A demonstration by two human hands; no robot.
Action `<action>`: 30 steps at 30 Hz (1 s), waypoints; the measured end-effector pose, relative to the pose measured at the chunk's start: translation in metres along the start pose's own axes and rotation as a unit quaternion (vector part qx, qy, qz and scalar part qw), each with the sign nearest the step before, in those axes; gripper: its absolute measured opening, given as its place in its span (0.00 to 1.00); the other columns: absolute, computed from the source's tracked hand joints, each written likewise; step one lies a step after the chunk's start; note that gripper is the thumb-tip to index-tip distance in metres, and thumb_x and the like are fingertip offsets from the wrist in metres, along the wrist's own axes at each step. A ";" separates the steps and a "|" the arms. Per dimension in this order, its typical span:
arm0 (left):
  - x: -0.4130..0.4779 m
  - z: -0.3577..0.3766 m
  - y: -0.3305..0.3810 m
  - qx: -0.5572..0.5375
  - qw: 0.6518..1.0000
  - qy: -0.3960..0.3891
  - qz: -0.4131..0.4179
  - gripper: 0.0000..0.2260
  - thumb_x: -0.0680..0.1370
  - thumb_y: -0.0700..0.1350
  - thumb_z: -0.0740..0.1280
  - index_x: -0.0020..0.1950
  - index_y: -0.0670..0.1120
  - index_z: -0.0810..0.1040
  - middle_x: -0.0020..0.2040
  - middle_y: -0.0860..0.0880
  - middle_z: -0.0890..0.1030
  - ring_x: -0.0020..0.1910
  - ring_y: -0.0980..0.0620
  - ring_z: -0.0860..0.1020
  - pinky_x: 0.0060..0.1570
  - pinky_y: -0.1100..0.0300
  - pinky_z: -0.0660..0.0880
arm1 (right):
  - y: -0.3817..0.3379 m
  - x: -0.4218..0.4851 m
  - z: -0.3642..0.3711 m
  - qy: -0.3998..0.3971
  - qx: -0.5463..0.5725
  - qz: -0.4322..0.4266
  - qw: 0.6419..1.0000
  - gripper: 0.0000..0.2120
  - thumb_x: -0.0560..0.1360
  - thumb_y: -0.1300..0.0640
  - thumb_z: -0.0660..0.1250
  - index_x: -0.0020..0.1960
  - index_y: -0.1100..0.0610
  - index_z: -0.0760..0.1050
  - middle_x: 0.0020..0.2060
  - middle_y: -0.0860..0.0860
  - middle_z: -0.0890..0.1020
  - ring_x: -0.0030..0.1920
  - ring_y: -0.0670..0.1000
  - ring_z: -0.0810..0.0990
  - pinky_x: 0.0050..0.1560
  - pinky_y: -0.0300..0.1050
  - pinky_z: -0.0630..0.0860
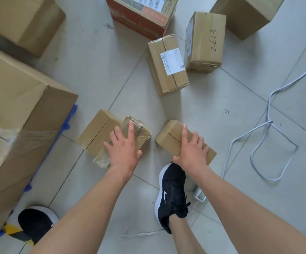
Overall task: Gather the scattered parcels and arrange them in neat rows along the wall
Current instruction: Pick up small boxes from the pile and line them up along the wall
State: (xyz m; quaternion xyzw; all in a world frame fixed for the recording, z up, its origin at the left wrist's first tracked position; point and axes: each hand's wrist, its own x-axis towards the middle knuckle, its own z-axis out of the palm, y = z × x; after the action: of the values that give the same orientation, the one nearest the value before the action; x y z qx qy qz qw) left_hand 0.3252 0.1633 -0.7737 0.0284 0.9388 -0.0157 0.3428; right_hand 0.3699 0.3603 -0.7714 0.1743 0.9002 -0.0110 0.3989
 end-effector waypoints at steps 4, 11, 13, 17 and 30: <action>-0.005 -0.020 -0.017 -0.097 0.995 -0.002 -0.002 0.49 0.70 0.61 0.72 0.80 0.52 0.44 0.70 0.36 0.61 0.66 0.38 0.64 0.61 0.43 0.70 | 0.003 -0.004 -0.031 0.035 0.031 0.012 0.999 0.56 0.66 0.39 0.68 0.78 0.52 0.33 0.67 0.61 0.63 0.63 0.62 0.66 0.58 0.56 0.69; -0.035 -0.108 -0.084 -0.242 0.969 0.033 -0.050 0.49 0.69 0.63 0.70 0.80 0.52 0.43 0.70 0.39 0.62 0.66 0.40 0.63 0.62 0.49 0.68 | -0.038 -0.024 -0.152 0.090 0.049 -0.013 0.995 0.48 0.67 0.33 0.65 0.78 0.46 0.45 0.68 0.62 0.65 0.64 0.64 0.67 0.61 0.59 0.67; -0.043 -0.141 -0.115 -0.267 0.960 0.053 -0.063 0.49 0.69 0.63 0.69 0.80 0.53 0.43 0.70 0.40 0.62 0.66 0.40 0.63 0.63 0.49 0.67 | -0.067 -0.036 -0.191 0.106 0.054 -0.031 0.992 0.46 0.67 0.33 0.64 0.77 0.45 0.47 0.68 0.61 0.66 0.64 0.63 0.68 0.61 0.59 0.67; -0.060 -0.202 -0.196 -0.318 0.939 0.089 -0.094 0.49 0.69 0.64 0.68 0.79 0.54 0.42 0.72 0.40 0.61 0.68 0.39 0.63 0.64 0.48 0.67 | -0.145 -0.068 -0.256 0.122 0.084 -0.068 0.987 0.45 0.66 0.32 0.60 0.77 0.44 0.47 0.67 0.59 0.67 0.64 0.62 0.69 0.62 0.60 0.68; -0.109 -0.274 -0.470 -0.604 0.748 0.160 -0.224 0.46 0.70 0.65 0.68 0.79 0.59 0.44 0.77 0.47 0.60 0.71 0.45 0.67 0.66 0.49 0.67 | -0.446 -0.150 -0.339 0.005 0.268 -0.210 0.940 0.44 0.66 0.35 0.63 0.78 0.41 0.51 0.69 0.51 0.69 0.57 0.52 0.74 0.53 0.51 0.75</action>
State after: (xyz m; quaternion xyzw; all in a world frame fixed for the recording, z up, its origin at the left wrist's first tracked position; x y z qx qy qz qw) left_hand 0.2018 -0.2965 -0.4892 -0.3939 0.7728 0.4829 0.1200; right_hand 0.0773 -0.0504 -0.4854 0.0821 0.8822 -0.3342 0.3215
